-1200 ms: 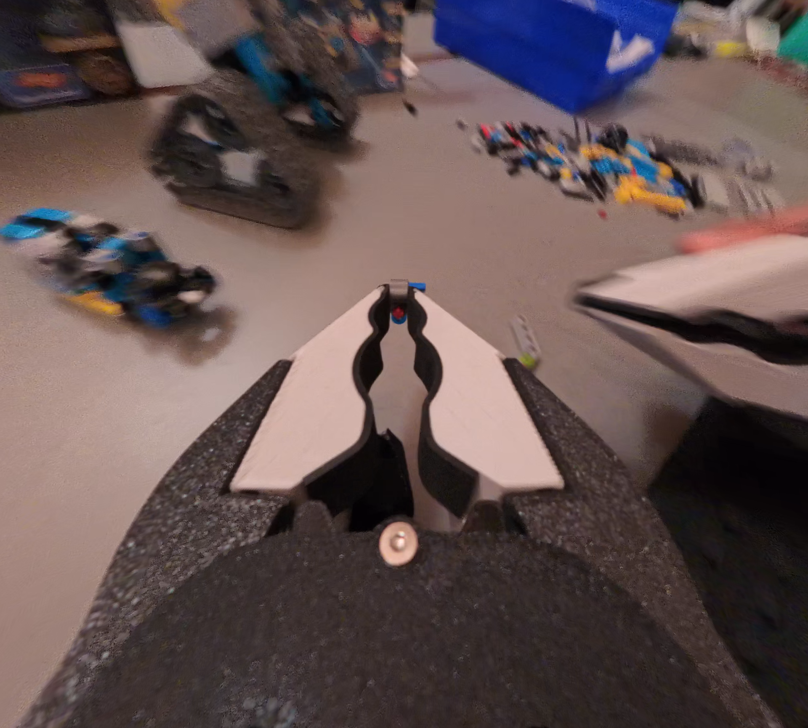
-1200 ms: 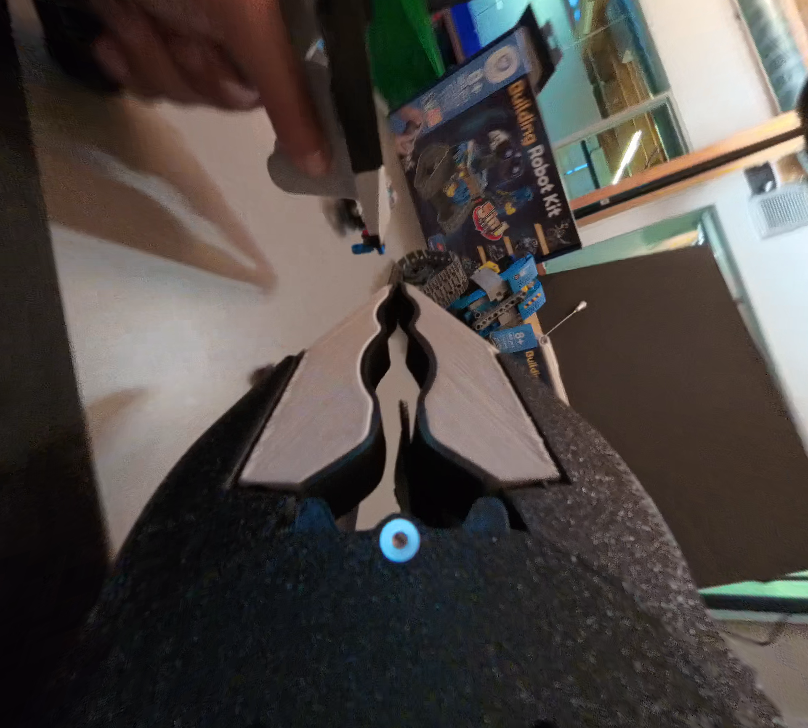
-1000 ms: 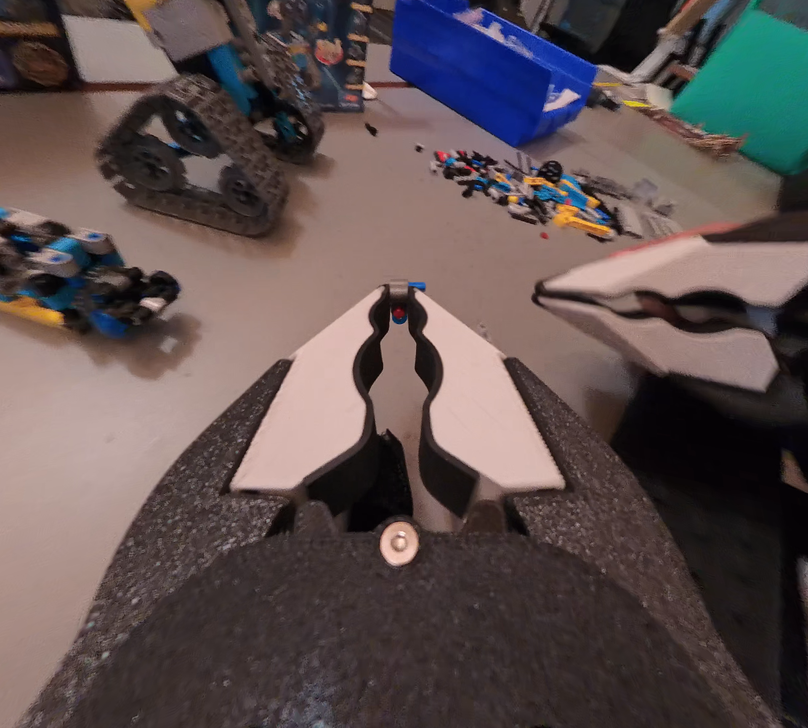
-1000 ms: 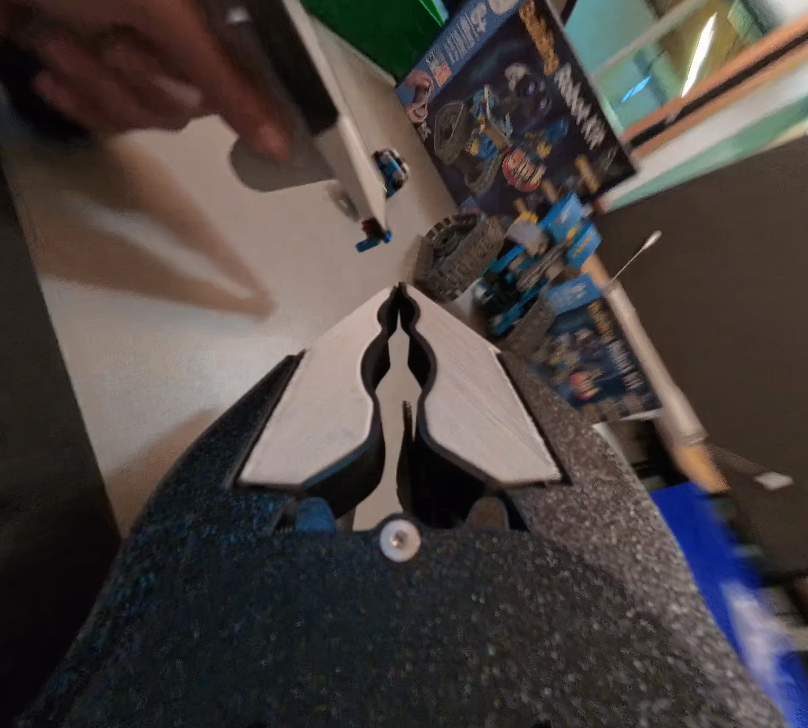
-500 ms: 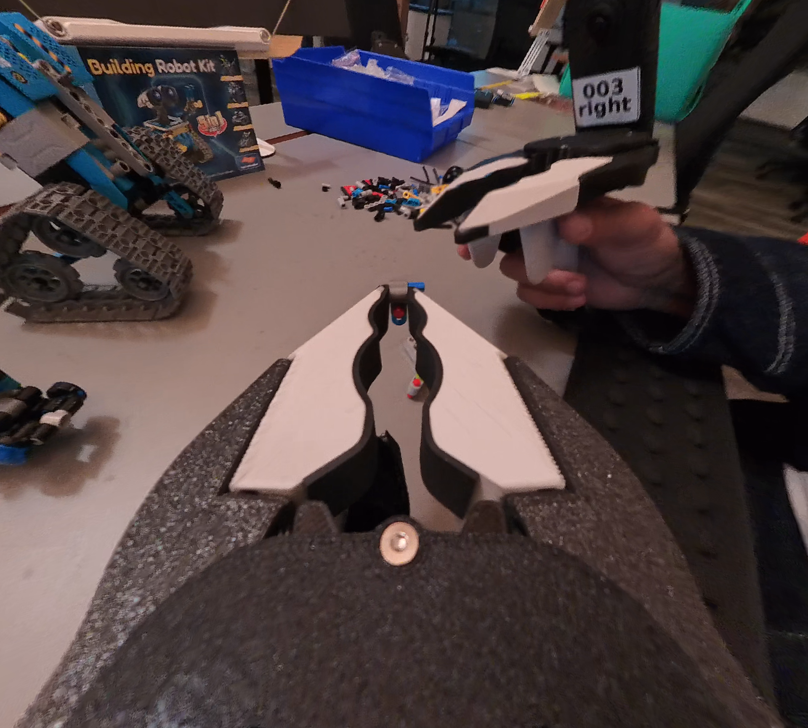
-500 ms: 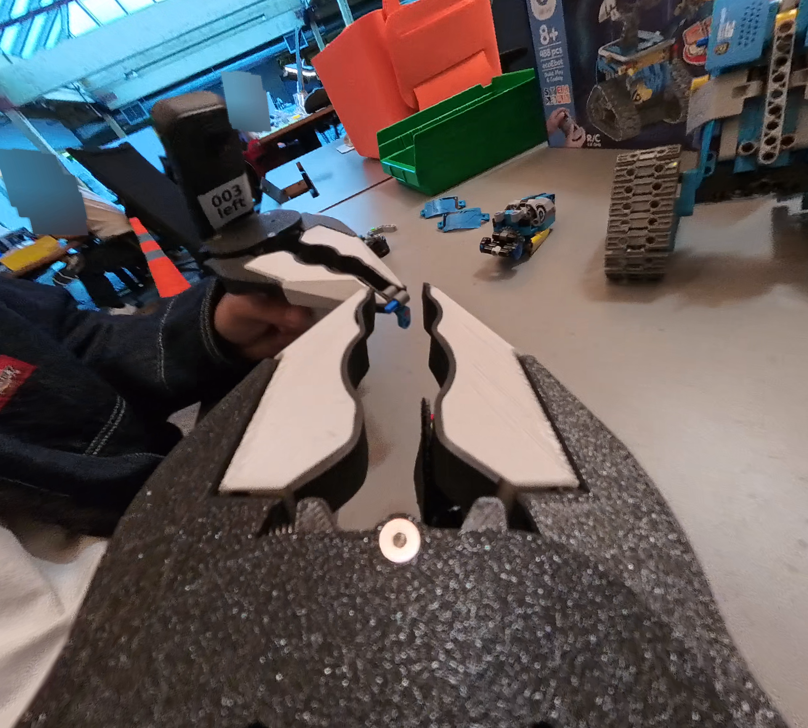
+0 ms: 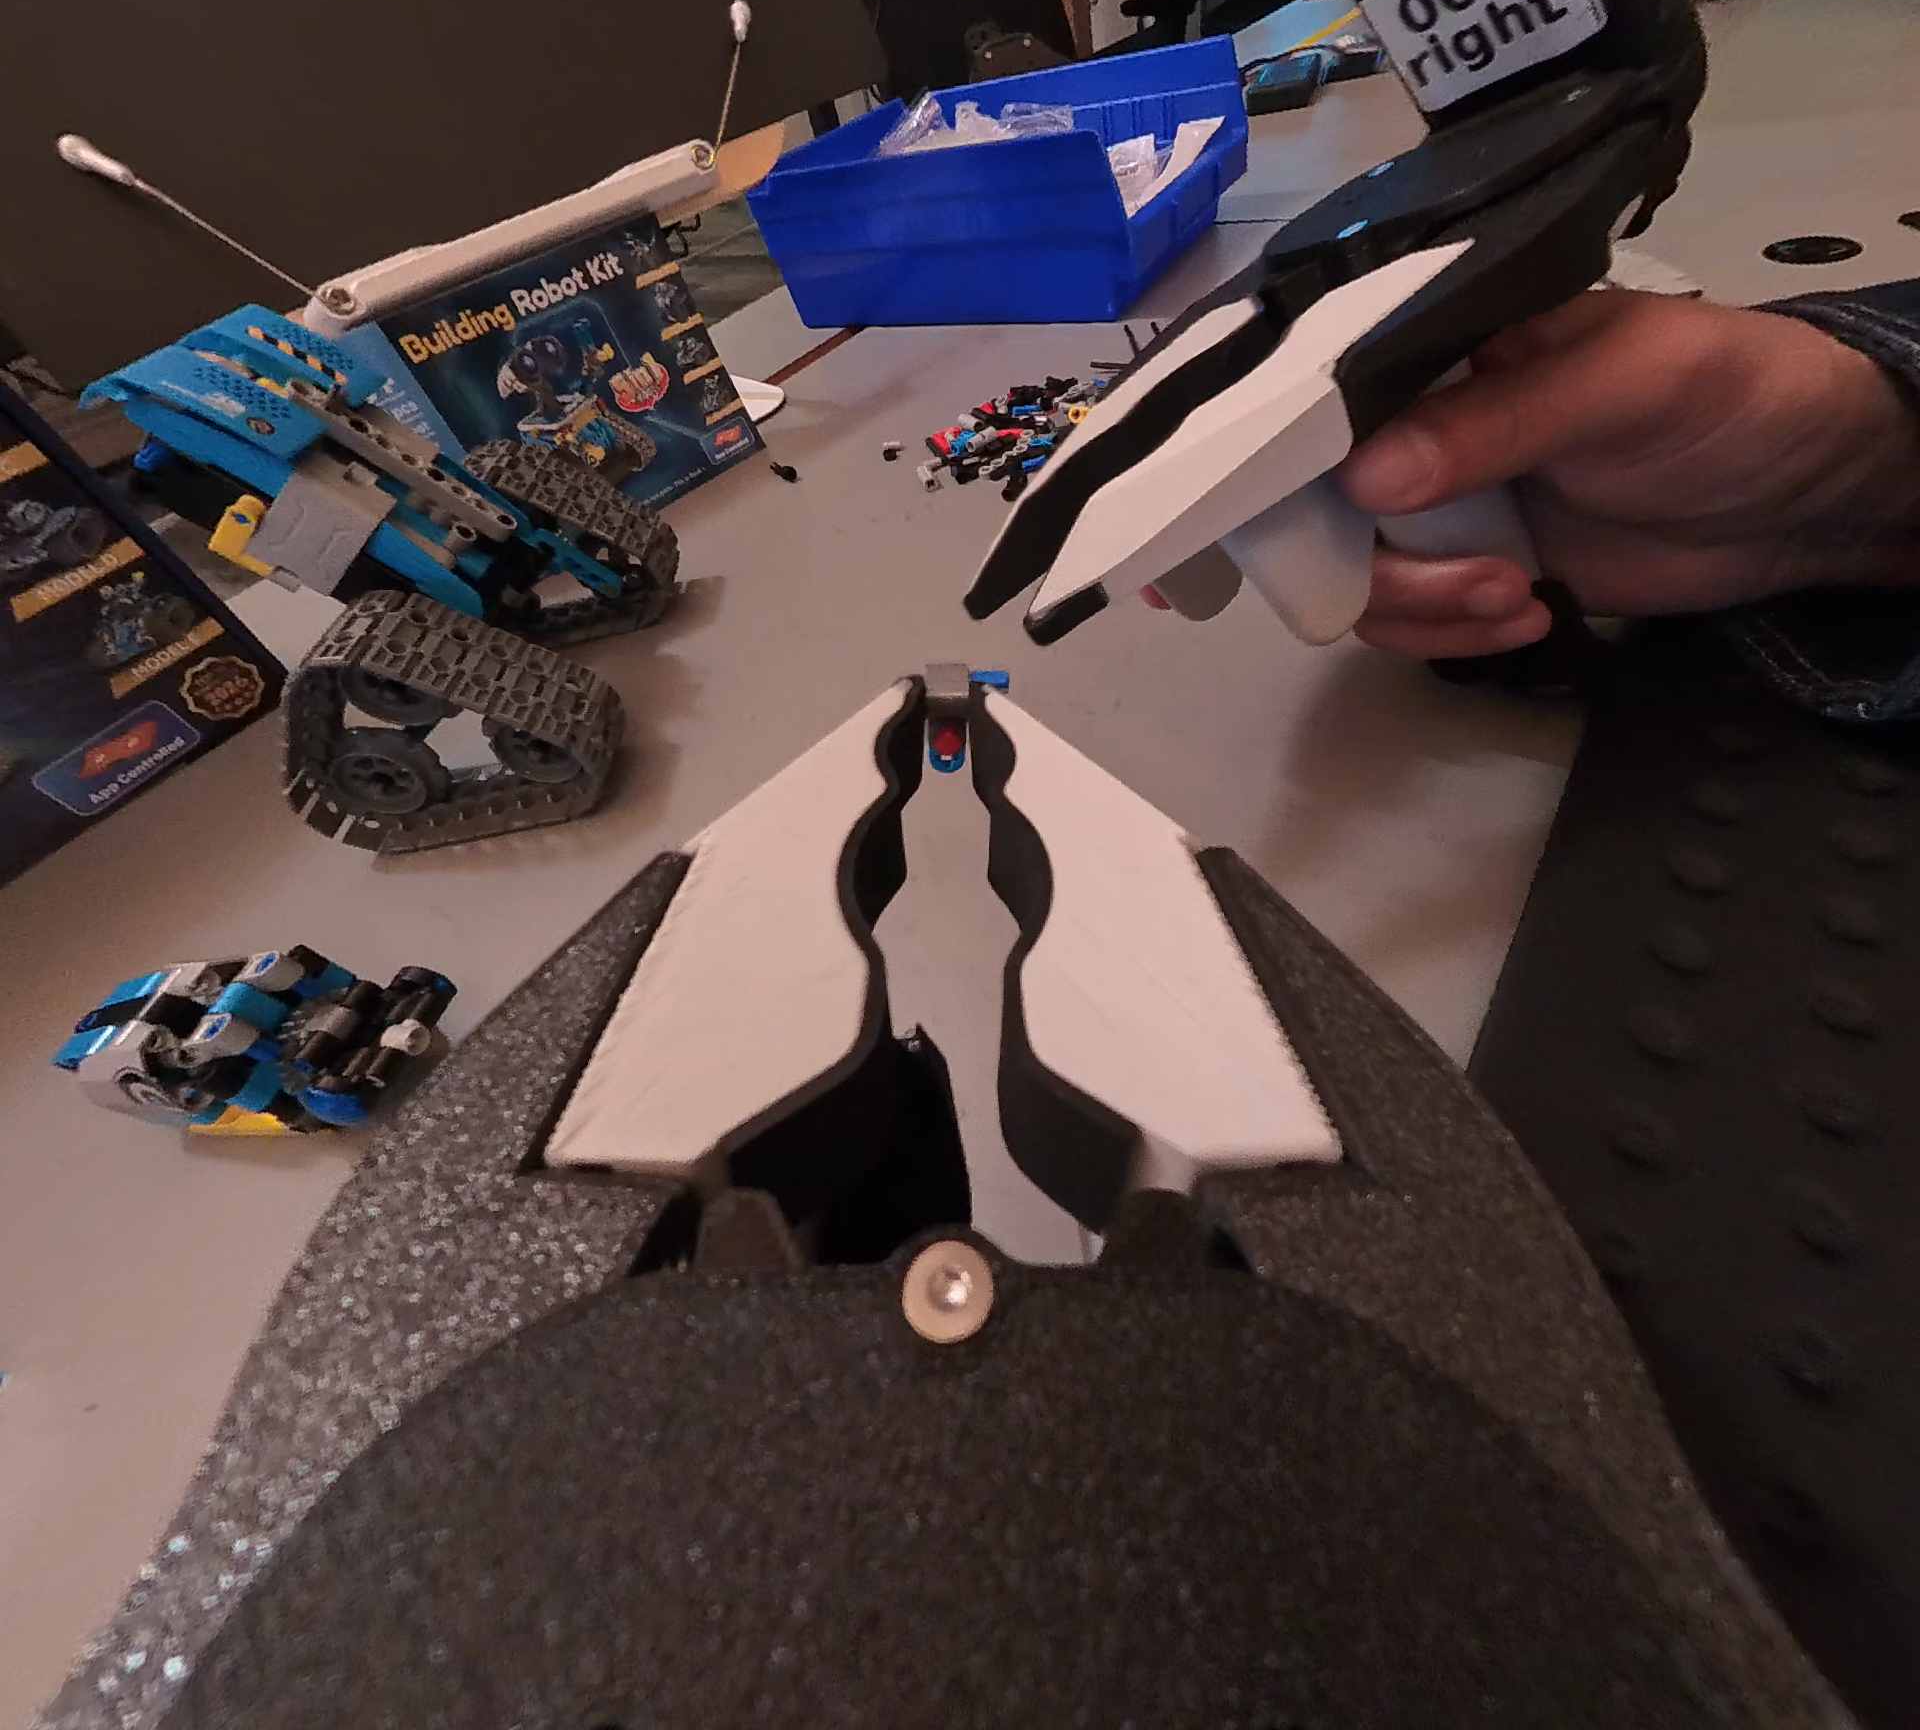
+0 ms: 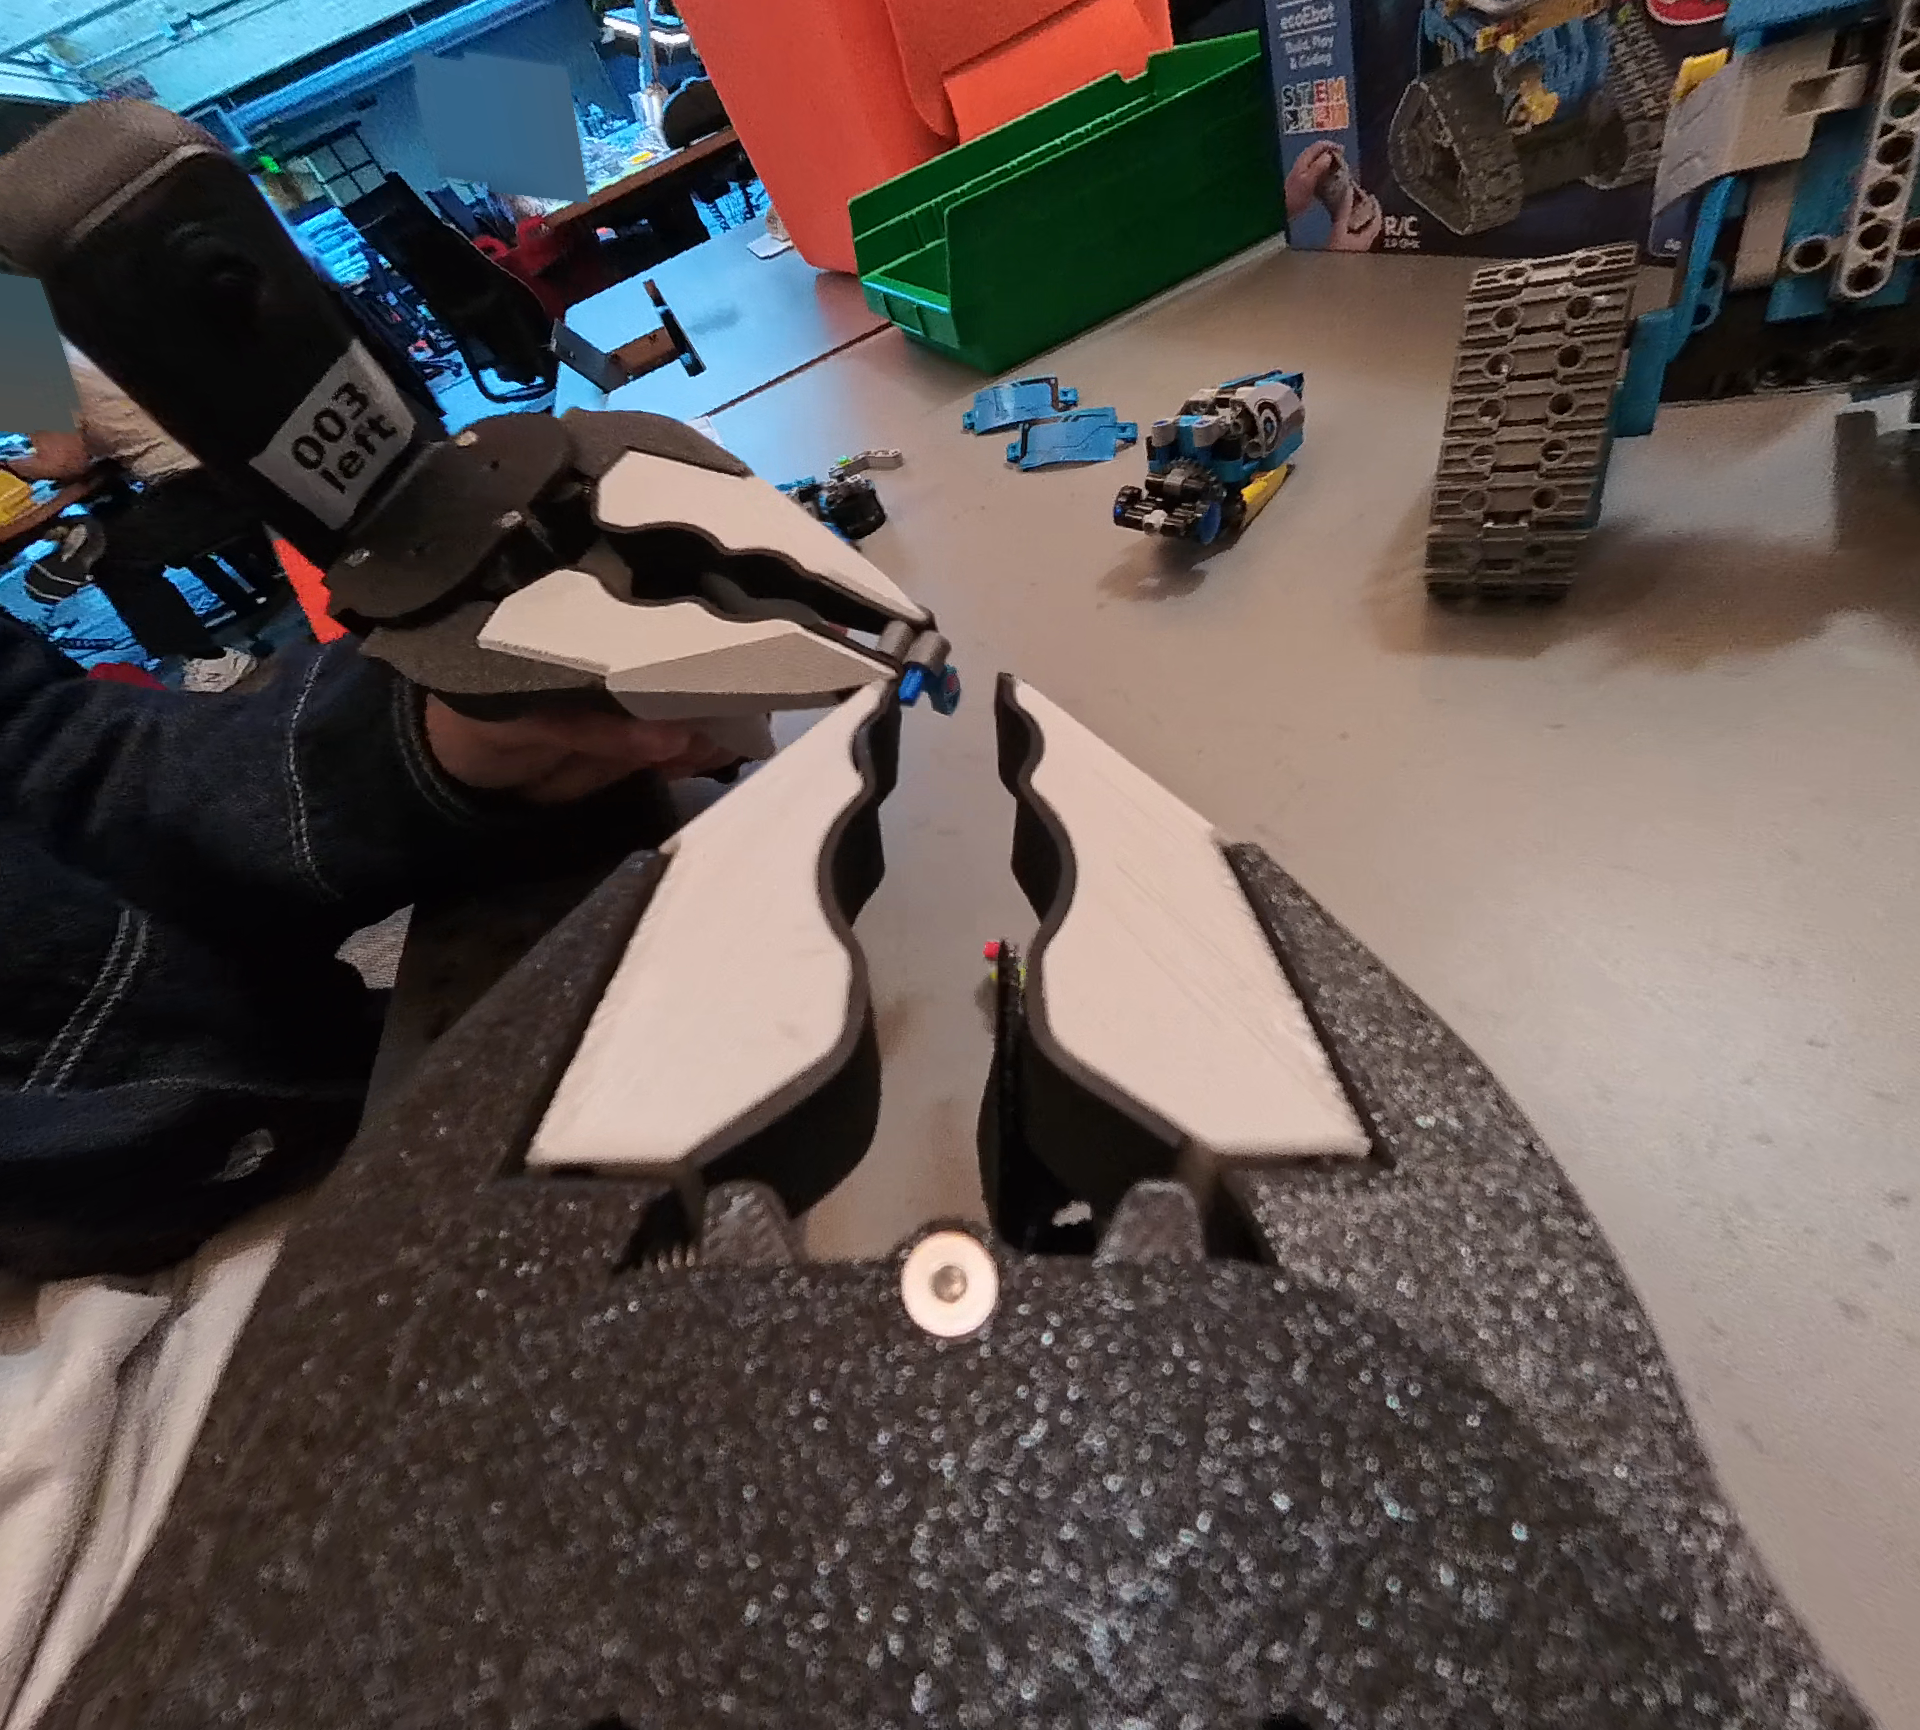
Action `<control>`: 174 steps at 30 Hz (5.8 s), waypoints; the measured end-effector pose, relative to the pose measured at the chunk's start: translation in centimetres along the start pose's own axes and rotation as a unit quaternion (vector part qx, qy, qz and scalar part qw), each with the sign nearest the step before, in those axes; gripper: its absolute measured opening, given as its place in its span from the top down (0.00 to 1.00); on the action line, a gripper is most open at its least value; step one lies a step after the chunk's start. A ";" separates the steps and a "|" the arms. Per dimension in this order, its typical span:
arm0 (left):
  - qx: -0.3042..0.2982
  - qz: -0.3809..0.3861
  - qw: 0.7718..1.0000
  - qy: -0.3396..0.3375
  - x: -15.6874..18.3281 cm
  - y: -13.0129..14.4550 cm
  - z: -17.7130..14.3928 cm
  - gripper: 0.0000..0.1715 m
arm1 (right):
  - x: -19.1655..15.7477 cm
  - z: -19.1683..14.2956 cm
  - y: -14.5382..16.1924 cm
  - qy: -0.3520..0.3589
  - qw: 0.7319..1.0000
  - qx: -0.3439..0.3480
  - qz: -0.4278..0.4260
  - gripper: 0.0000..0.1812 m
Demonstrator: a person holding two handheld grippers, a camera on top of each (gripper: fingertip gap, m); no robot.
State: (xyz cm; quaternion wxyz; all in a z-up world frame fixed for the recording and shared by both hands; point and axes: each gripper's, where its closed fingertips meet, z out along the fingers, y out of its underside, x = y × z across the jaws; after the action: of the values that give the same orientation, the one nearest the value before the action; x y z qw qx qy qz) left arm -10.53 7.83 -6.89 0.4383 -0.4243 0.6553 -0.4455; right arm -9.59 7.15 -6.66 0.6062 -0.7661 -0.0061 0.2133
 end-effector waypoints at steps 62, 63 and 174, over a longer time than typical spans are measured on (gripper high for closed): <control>0.050 0.091 0.971 -0.217 -7.7 -2.3 -4.7 0.97 | -4.5 1.5 3.6 -0.176 0.969 -0.099 0.145 1.00; 0.044 0.111 0.972 -0.203 -6.7 -2.3 -4.0 0.97 | -4.5 1.7 3.9 -0.174 0.969 -0.106 0.142 1.00; 0.164 -0.561 0.760 0.284 -3.3 -2.2 -2.5 0.97 | -1.4 3.2 -2.7 0.253 0.920 0.005 -0.299 0.81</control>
State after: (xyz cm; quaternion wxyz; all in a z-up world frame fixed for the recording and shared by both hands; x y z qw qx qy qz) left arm -11.69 10.92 -3.60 -0.0332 -0.4917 0.3115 -0.8125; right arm -11.31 10.48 -4.28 0.6269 -0.7541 -0.0804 -0.1786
